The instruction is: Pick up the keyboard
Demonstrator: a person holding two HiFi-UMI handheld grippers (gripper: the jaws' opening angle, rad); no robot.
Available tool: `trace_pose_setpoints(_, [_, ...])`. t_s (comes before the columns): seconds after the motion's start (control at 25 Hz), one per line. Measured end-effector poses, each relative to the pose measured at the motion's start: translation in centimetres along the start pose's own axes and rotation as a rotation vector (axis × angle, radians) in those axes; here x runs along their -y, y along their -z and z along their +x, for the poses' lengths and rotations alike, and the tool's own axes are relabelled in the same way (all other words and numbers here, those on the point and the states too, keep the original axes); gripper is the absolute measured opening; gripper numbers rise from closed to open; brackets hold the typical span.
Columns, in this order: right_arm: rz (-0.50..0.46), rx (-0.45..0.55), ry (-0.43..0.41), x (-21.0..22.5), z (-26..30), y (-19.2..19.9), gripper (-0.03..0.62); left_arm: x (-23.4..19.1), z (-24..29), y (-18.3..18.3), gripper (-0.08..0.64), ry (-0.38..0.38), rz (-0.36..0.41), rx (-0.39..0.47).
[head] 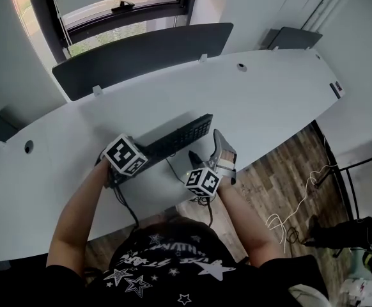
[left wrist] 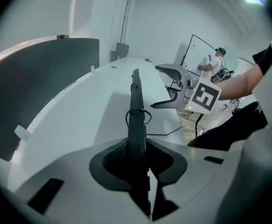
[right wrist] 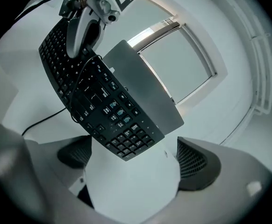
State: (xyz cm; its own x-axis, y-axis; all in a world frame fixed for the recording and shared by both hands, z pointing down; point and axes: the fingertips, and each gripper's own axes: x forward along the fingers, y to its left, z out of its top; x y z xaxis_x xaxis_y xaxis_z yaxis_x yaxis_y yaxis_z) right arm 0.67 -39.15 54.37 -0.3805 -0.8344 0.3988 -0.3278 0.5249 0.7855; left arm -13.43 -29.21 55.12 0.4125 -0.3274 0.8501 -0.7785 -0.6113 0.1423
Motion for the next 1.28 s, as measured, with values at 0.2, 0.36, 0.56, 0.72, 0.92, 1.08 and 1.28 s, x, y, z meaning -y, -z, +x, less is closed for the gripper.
trace_pose_setpoints(0.2, [0.12,0.017,-0.006,-0.7,-2.6,-1.0,0.557,0.8,-1.8,1.1,0.091,0.008,-0.033,0.063])
trace_pose_setpoints(0.36, [0.262,0.045,-0.021,-0.6,-4.8,-2.4,0.557,1.6,-4.5,1.4,0.091,0.025,-0.108,0.185])
trace_pose_setpoints(0.56, [0.466,0.096,-0.025,0.3,-7.8,-4.3,0.493,2.9,-7.4,2.4,0.09,0.045,-0.209,0.334])
trace_pose_setpoints(0.72, [0.643,0.138,-0.003,1.0,-11.0,-5.7,0.429,3.7,-9.5,4.1,0.089,0.075,-0.314,0.458])
trace_pose_setpoints(0.92, [0.813,0.155,0.063,1.9,-15.1,-6.1,0.183,4.2,-12.2,5.4,0.089,0.117,-0.399,0.593])
trace_pose_setpoints(1.08, [0.887,0.149,0.093,1.4,-17.9,-4.8,0.05,5.5,-13.0,6.2,0.088,0.167,-0.436,0.656])
trace_pose_setpoints(1.28, [0.977,0.106,0.094,0.5,-20.1,-2.7,0.003,7.4,-13.6,6.7,0.087,0.217,-0.471,0.716])
